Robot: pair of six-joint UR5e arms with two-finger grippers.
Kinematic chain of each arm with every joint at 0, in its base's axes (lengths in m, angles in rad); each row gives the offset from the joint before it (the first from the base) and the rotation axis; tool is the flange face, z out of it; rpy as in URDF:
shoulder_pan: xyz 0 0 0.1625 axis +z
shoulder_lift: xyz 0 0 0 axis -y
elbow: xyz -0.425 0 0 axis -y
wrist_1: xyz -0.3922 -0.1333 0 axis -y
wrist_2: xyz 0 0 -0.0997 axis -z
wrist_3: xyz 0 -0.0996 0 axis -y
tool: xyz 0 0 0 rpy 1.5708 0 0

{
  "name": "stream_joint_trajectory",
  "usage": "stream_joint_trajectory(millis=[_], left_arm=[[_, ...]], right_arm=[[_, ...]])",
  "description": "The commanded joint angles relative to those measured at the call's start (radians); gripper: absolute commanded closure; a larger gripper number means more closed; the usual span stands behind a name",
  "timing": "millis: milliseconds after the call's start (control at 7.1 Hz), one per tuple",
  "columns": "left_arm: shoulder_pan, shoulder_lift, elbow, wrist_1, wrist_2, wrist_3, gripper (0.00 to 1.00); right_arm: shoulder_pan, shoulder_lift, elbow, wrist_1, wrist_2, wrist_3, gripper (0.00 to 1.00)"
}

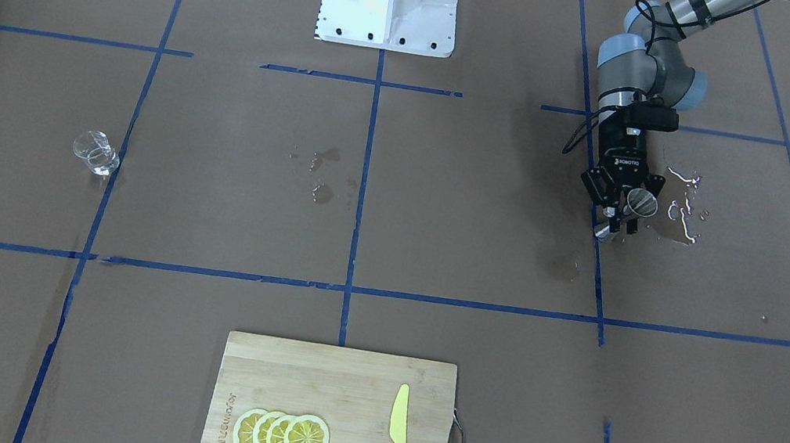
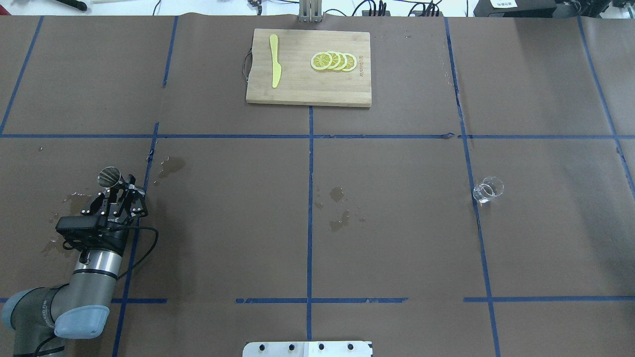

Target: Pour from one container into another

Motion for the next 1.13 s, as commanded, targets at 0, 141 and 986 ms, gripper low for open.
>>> stream_joint_trajectory(millis=[0,141,986], left_arm=[[0.000,0.005,-0.004,-0.001,-0.001,0.002,0.98],[-0.001,0.014,-0.013,-0.001,-0.001,0.007,1.00],[0.000,-0.041,-0.039,-0.247,-0.013,0.410,1.00]], right_arm=[[-0.001,0.001,-0.005,0.000,0.001,0.000,0.00],[-0.003,0.006,-0.009,0.000,0.001,0.000,0.00],[-0.116,0.023,0.141,0.040,-0.053,0.117,0.00]])
